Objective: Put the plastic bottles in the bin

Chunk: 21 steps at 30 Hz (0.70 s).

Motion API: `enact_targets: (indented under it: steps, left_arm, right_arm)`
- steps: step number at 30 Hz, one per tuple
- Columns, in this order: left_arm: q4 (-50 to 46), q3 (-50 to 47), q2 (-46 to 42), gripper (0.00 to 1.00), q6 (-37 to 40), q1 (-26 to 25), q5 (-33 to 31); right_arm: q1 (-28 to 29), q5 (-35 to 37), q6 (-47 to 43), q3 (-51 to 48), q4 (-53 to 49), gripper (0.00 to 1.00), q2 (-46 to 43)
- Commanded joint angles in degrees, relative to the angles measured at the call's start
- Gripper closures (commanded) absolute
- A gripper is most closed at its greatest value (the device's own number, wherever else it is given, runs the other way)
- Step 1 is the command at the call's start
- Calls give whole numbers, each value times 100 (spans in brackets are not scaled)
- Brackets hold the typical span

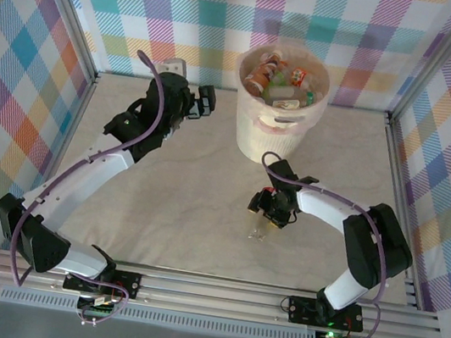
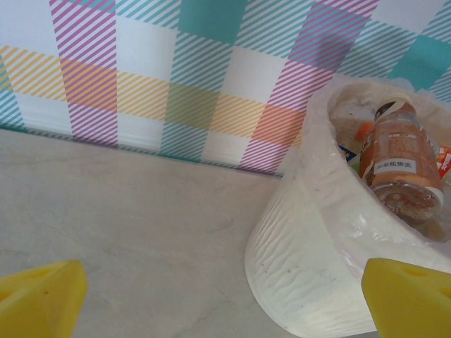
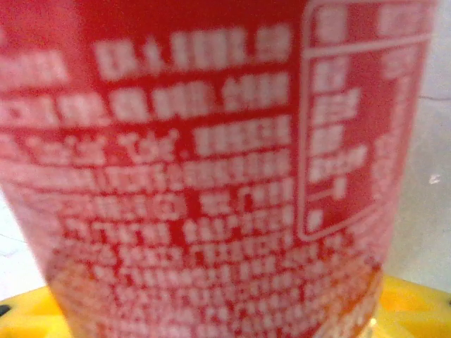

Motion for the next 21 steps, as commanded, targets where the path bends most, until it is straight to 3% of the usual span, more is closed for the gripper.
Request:
enact_targets:
  steps: [1, 8, 15, 21]
  left_arm:
    - [143, -97, -130, 0, -103, 41, -92]
    - [202, -217, -152, 0, -179, 41, -64]
    - [375, -808, -537, 0, -373, 42, -250]
    - [587, -1530, -1120, 0, -519, 42, -650]
  right_arm:
    - [38, 14, -12, 141, -21, 40, 8]
    - [40, 333, -146, 133, -458, 56, -368]
    - [-2, 1139, -363, 257, -1426, 60, -1486]
    - [-147, 1790, -794, 1168, -2553, 64, -2313]
